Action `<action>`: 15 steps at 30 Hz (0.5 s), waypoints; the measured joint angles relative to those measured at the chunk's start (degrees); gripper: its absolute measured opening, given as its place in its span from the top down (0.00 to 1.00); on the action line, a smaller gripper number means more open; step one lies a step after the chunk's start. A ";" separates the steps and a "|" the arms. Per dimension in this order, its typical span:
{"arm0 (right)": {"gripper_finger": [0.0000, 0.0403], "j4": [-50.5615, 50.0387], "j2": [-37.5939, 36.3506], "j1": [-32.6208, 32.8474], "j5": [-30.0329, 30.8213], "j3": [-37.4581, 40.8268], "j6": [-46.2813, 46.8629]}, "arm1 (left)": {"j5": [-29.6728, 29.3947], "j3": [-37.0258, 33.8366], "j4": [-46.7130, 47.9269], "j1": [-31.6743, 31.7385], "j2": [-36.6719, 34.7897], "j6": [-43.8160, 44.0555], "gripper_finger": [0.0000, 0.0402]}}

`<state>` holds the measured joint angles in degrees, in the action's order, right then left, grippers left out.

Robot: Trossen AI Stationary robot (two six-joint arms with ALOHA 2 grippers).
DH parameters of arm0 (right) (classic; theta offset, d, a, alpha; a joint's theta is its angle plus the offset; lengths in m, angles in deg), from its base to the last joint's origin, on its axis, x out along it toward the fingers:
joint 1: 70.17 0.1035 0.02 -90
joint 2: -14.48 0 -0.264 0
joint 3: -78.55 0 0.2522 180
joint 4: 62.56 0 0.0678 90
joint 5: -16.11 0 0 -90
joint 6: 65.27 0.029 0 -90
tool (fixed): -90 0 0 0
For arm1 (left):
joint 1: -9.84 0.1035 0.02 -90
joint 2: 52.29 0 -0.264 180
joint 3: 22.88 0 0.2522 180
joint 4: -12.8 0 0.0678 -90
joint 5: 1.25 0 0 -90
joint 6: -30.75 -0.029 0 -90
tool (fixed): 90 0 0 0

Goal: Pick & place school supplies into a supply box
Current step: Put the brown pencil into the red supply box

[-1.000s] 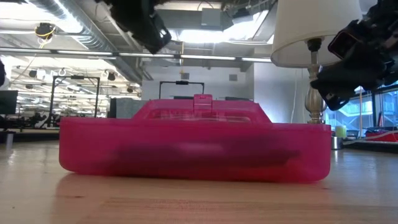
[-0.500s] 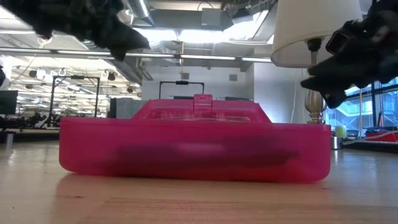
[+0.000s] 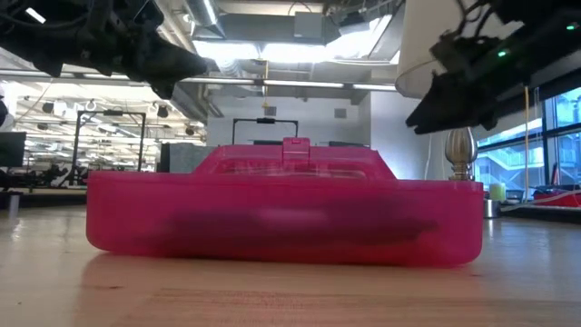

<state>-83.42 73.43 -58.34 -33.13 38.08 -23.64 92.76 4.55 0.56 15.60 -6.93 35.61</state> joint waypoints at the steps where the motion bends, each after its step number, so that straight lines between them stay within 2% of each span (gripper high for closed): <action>1: 0.62 -1.44 1.49 -0.65 -0.01 -1.01 1.71 | 0.00 0.00 0.00 0.00 0.00 -0.02 0.87; 8: 0.62 2.64 11.55 -5.73 0.25 -3.23 4.55 | 0.02 0.00 0.00 -0.02 0.00 0.47 0.87; 15: 0.62 4.98 18.20 -10.16 0.20 -3.24 6.46 | 0.04 0.00 -0.02 0.00 0.00 0.44 0.88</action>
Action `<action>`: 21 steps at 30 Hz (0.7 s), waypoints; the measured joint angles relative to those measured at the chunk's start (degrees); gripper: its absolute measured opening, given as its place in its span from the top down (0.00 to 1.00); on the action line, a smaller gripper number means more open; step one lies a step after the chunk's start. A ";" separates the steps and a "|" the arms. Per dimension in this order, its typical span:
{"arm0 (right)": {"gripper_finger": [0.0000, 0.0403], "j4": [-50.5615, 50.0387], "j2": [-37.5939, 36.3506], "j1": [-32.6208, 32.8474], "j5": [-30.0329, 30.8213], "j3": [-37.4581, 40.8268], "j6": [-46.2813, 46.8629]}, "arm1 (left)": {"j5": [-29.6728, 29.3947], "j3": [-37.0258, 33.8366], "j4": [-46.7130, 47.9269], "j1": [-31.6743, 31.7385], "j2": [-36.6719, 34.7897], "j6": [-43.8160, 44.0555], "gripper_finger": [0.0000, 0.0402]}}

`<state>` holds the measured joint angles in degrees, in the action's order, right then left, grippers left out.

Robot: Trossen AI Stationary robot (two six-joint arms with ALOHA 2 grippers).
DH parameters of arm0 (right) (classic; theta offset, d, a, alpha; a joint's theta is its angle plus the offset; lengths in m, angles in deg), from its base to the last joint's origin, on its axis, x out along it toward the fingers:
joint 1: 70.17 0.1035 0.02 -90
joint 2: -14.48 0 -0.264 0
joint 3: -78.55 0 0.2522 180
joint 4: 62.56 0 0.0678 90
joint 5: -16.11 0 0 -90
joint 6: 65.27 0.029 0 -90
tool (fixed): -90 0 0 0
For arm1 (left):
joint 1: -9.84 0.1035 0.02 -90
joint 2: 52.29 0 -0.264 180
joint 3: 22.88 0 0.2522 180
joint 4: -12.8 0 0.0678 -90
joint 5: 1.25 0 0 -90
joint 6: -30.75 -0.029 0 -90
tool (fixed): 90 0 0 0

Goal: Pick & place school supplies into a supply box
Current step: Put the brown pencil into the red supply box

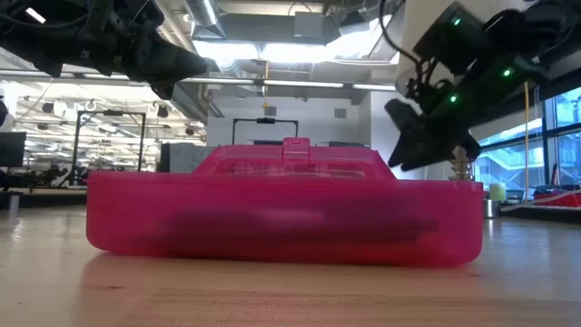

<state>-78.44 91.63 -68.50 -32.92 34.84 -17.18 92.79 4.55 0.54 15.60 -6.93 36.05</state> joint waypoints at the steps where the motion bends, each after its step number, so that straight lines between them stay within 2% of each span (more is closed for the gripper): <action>1: 0.62 0.37 0.80 -0.56 -0.09 0.00 0.75 | 0.01 0.00 0.00 0.00 0.00 0.00 0.88; 5: 0.62 2.02 3.45 -2.99 -1.46 0.00 2.68 | 0.01 0.00 0.00 0.00 0.00 -0.02 0.87; 12: 0.62 5.71 7.43 -7.70 -8.05 0.02 4.08 | 0.01 0.02 0.00 -0.01 0.02 -0.04 0.87; 21: 0.62 13.62 13.76 -9.55 -8.07 0.02 2.56 | 0.03 0.04 0.00 0.00 0.02 -0.04 0.87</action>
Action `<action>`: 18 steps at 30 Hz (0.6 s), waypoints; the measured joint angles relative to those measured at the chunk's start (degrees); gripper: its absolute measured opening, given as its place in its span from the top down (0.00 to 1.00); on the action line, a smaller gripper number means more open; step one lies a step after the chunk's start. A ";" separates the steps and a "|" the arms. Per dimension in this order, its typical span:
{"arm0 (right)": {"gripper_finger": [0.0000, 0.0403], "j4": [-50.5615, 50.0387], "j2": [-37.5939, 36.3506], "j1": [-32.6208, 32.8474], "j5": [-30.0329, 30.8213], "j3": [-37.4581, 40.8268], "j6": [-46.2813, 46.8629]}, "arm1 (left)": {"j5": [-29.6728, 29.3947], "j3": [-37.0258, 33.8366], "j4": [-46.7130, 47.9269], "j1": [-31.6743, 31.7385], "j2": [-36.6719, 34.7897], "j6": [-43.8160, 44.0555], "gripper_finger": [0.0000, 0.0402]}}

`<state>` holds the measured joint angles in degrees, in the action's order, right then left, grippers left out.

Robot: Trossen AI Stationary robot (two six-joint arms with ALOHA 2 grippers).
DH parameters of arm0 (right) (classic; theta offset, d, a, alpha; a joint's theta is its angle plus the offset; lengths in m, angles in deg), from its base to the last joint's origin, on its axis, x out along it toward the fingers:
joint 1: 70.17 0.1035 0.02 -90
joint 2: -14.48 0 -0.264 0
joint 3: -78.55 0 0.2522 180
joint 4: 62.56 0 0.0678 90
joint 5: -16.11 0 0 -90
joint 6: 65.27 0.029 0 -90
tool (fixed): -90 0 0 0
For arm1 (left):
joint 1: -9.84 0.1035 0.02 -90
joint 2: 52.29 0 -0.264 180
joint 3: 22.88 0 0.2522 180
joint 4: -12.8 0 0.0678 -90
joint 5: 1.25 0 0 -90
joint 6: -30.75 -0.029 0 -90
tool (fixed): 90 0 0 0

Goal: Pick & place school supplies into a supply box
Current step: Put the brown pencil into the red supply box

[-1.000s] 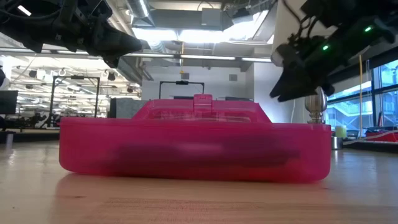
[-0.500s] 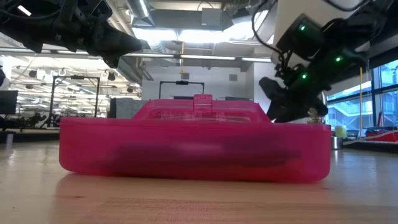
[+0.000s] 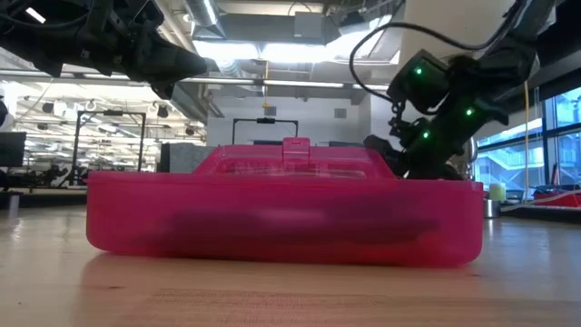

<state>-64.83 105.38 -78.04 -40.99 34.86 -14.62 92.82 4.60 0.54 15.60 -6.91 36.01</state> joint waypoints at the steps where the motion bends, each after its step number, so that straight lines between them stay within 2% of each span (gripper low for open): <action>1: 0.62 1.11 0.88 0.00 0.01 0.00 -0.01 | 0.00 0.00 0.00 0.00 0.00 0.00 0.87; 10: 0.62 10.79 9.05 0.00 2.13 0.00 -0.46 | -0.01 0.00 0.01 -0.01 0.02 -0.02 0.88; 18: 0.62 12.41 13.73 0.15 7.44 -0.23 -1.78 | -0.09 0.00 0.02 -0.02 0.02 -0.03 0.87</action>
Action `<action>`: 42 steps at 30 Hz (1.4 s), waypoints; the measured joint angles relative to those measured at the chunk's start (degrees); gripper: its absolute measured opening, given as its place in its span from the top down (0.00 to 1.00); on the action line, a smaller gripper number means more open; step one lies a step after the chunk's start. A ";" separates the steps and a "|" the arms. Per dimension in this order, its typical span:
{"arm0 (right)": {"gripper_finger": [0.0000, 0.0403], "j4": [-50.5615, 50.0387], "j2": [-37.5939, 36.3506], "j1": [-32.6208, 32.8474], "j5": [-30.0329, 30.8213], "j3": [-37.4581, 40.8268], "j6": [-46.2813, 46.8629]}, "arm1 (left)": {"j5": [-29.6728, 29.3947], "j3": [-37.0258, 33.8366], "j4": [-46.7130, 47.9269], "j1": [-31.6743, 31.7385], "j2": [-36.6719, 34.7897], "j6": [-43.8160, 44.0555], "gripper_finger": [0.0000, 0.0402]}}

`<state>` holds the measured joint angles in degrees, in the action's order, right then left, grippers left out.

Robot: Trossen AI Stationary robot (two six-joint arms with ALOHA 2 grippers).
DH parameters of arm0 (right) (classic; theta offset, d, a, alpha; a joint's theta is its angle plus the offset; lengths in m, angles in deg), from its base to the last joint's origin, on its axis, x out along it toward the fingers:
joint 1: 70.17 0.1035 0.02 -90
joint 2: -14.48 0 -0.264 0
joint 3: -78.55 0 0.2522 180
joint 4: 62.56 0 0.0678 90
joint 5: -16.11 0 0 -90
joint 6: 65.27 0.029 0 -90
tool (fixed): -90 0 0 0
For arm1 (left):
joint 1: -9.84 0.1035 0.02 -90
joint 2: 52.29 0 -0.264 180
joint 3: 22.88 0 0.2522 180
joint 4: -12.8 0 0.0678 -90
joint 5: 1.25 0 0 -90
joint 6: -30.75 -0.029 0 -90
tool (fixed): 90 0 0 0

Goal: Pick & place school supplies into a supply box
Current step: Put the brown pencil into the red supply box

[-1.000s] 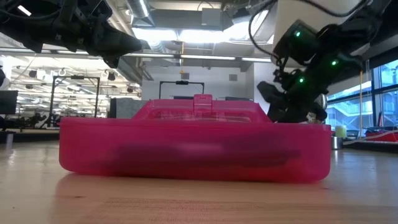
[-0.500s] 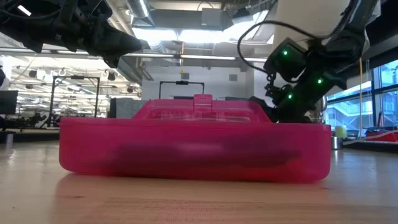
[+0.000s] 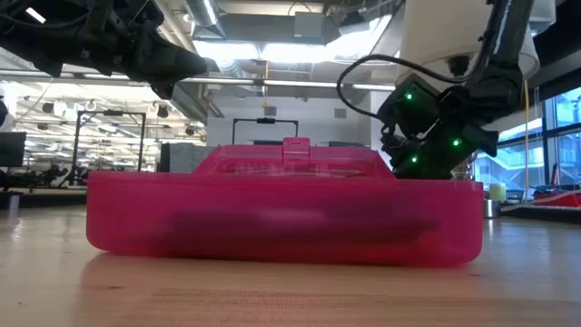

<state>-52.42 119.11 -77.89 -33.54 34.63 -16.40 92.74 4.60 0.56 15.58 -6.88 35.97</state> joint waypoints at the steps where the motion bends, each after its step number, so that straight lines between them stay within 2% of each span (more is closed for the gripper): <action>1: 0.62 0.06 0.57 0.00 0.56 -0.04 -0.19 | 0.00 0.00 0.00 0.02 0.00 0.01 0.87; 7: 0.62 1.00 3.26 0.02 3.88 -0.16 -3.12 | -0.02 0.00 0.00 0.01 0.00 0.01 0.87; 13: 0.65 1.25 3.87 0.16 3.70 -0.16 -3.64 | -0.04 0.00 0.02 0.00 0.00 0.01 0.88; 27: 0.93 -0.15 3.87 0.85 5.15 -0.01 -4.45 | -0.07 0.00 0.02 0.02 0.00 0.01 0.88; 35: 0.90 -0.13 3.86 0.87 5.44 -0.01 -5.52 | -0.04 0.00 0.02 0.02 0.00 0.01 0.87; 42: 0.93 -1.08 2.00 0.87 2.76 0.18 -5.67 | 0.00 0.02 0.03 0.00 0.00 0.01 0.88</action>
<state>-53.50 121.11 -77.02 -30.78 34.81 -22.07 92.73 4.62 0.59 15.58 -6.88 35.98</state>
